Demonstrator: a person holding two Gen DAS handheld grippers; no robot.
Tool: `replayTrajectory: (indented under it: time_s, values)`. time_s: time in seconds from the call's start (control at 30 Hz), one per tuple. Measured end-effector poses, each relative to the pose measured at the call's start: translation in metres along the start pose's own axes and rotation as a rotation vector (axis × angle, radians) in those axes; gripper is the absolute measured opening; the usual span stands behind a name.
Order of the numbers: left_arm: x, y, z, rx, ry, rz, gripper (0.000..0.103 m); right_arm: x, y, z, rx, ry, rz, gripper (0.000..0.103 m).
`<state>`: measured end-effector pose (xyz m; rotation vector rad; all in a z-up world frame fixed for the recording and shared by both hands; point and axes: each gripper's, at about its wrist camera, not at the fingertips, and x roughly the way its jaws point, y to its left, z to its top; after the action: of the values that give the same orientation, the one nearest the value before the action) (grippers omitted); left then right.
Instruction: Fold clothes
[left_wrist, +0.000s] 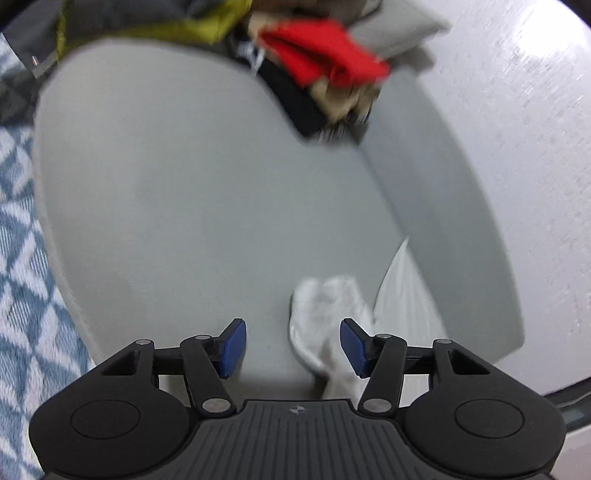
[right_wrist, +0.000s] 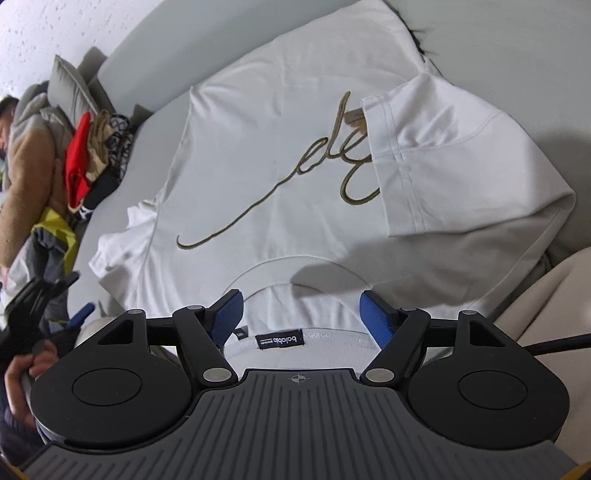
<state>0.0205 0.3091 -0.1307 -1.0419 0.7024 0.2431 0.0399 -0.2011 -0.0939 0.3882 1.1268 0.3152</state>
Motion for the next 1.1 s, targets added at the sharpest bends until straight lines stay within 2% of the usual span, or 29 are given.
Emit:
replayTrajectory:
  time_s: [0.2, 0.23, 0.27, 0.3, 0.5, 0.6, 0.63, 0.67, 0.73, 0.83, 0.9, 1.03, 1.1]
  values:
    - [0.033, -0.010, 0.012, 0.029, 0.023, -0.051, 0.053, 0.002, -0.002, 0.000, 0.003, 0.000, 0.001, 0.075]
    - [0.039, -0.011, 0.016, 0.027, 0.025, -0.045, 0.047, 0.003, -0.001, 0.000, 0.002, 0.000, -0.001, 0.075]
    - [0.045, -0.012, 0.020, 0.025, 0.026, -0.040, 0.021, 0.003, -0.001, 0.000, -0.001, 0.000, -0.002, 0.075]
    - [0.048, -0.015, 0.023, 0.035, 0.019, -0.035, 0.001, 0.003, 0.000, -0.001, -0.006, 0.000, -0.003, 0.075]
    - [0.022, -0.048, 0.018, 0.235, -0.140, -0.029, 0.002, 0.003, 0.000, -0.002, -0.017, 0.000, -0.005, 0.076]
    - [0.024, -0.050, 0.015, 0.246, -0.154, 0.094, 0.016, 0.005, 0.002, -0.001, -0.027, 0.005, -0.009, 0.079]
    - [0.023, -0.042, 0.016, 0.211, -0.139, 0.115, 0.032, 0.004, 0.002, -0.002, -0.032, 0.005, -0.008, 0.079]
    - [0.021, -0.032, 0.017, 0.164, -0.118, 0.118, 0.042, 0.004, 0.002, -0.002, -0.038, 0.005, -0.007, 0.078]
    - [0.014, -0.012, 0.016, 0.076, -0.076, 0.096, 0.042, 0.003, 0.000, -0.003, -0.036, 0.003, 0.003, 0.078]
    - [0.010, 0.002, 0.013, 0.027, -0.033, 0.009, 0.044, 0.003, -0.003, -0.003, -0.019, 0.000, 0.016, 0.078]
    - [0.015, 0.004, 0.012, 0.024, 0.005, -0.029, 0.044, 0.004, -0.003, -0.003, -0.018, 0.000, 0.016, 0.079]
    - [0.030, -0.001, 0.012, 0.050, 0.031, -0.058, 0.043, 0.005, -0.001, -0.004, -0.039, -0.001, 0.018, 0.081]
    - [0.034, -0.007, 0.014, 0.063, 0.033, -0.052, 0.029, 0.005, -0.001, -0.004, -0.042, -0.002, 0.020, 0.081]
